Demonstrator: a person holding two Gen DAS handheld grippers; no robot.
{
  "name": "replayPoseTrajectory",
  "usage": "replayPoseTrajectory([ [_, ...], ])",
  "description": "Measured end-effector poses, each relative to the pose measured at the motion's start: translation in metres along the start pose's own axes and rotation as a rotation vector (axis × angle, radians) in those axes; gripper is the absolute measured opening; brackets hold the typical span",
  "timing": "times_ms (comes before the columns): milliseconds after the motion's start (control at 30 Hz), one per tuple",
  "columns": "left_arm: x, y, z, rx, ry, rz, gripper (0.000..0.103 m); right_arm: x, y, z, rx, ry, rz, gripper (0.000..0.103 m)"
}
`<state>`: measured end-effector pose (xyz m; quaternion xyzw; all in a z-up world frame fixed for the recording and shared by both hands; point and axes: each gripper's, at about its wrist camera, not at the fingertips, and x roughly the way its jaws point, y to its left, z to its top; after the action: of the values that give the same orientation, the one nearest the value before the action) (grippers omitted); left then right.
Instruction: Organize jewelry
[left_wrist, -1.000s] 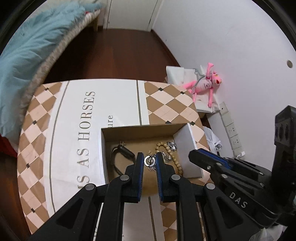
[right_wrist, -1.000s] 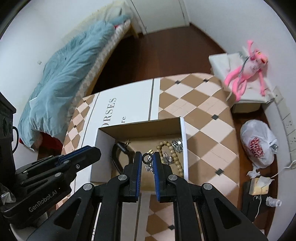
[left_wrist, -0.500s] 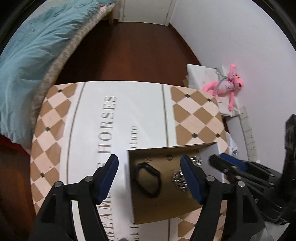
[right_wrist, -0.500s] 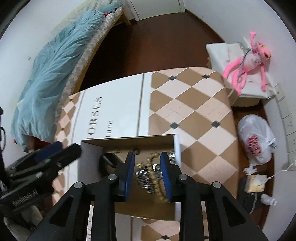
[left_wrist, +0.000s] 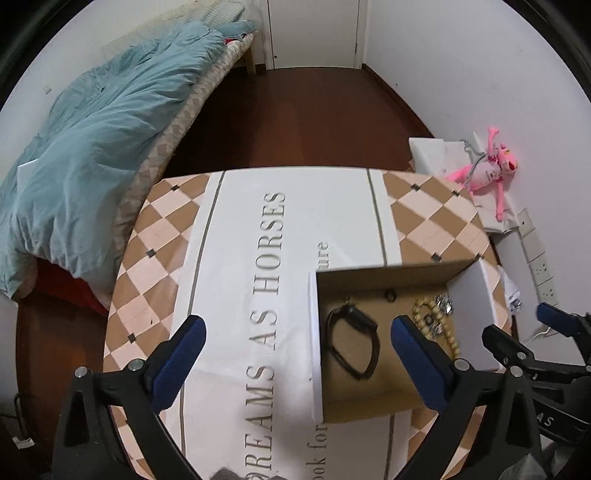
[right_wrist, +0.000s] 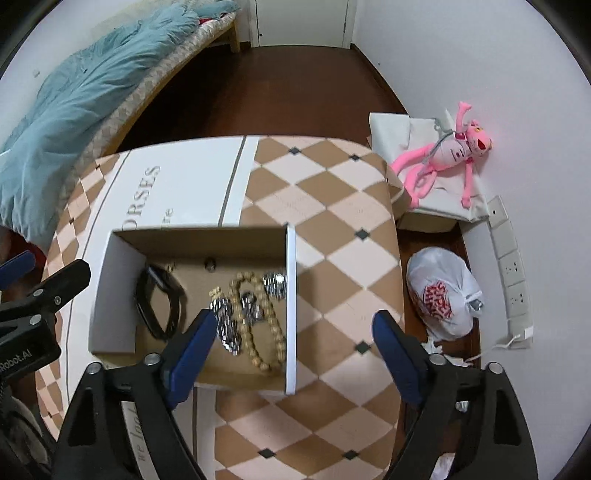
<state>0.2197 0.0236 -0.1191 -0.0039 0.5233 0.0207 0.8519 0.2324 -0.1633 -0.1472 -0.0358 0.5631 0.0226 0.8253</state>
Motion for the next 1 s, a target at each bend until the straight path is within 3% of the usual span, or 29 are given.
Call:
replayPoseTrajectory([
  [33, 0.001, 0.000, -0.004, -0.003, 0.004, -0.001, 0.102, 0.000, 0.000, -0.004, 0.002, 0.002, -0.004, 0.098],
  [533, -0.016, -0.002, -0.032, -0.027, 0.006, -0.001, 0.102, -0.027, -0.002, -0.035, 0.030, -0.046, -0.036, 0.099],
  [800, -0.066, -0.003, -0.051, -0.033, -0.074, 0.023, 0.102, -0.077, -0.007, -0.055, 0.050, -0.140, -0.048, 0.099],
  [1000, -0.114, 0.002, -0.066, -0.038, -0.136, -0.001, 0.102, -0.127, -0.006, -0.076, 0.059, -0.211, -0.037, 0.099],
])
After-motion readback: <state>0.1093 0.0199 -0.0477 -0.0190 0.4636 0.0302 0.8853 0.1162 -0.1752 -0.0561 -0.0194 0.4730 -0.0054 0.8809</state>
